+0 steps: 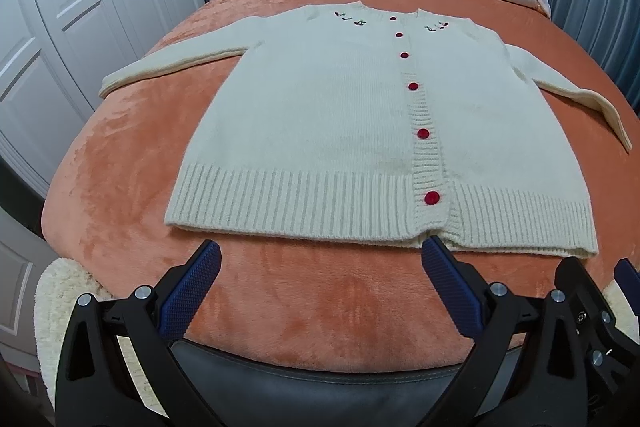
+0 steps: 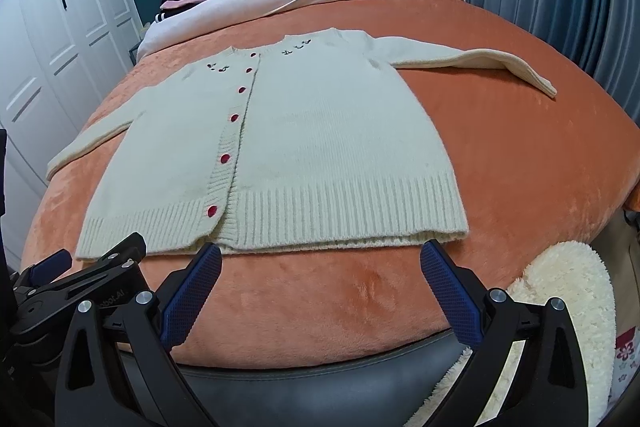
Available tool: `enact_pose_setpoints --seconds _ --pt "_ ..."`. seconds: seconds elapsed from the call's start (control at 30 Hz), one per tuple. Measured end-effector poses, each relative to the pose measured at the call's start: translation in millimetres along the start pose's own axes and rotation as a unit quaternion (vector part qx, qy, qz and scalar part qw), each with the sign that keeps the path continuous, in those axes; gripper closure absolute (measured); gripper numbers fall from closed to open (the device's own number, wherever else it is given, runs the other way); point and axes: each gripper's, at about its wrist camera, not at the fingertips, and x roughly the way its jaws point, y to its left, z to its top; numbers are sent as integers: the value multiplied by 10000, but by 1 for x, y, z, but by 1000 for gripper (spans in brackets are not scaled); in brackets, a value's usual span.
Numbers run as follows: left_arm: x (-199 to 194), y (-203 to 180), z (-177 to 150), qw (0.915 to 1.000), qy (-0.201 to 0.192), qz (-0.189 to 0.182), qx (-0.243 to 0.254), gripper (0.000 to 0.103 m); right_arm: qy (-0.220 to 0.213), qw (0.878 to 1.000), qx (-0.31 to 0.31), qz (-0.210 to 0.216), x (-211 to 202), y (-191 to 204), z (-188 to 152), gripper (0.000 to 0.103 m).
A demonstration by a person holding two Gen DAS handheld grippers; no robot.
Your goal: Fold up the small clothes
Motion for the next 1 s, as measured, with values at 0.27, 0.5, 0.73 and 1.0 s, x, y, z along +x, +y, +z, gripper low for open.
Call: enact_pose_setpoints --seconds 0.27,0.5,0.73,1.0 --pt "9 -4 1 9999 91 25 34 5 102 9999 32 19 10 -4 4 5" --pt "17 10 10 9992 172 -234 -287 5 85 9973 715 -136 36 -68 38 5" --pt "26 23 28 9975 118 -506 -481 5 -543 9827 1763 -178 75 -204 137 5" --pt "38 16 54 9966 2 -638 -527 5 -457 9404 3356 311 190 -343 236 5"
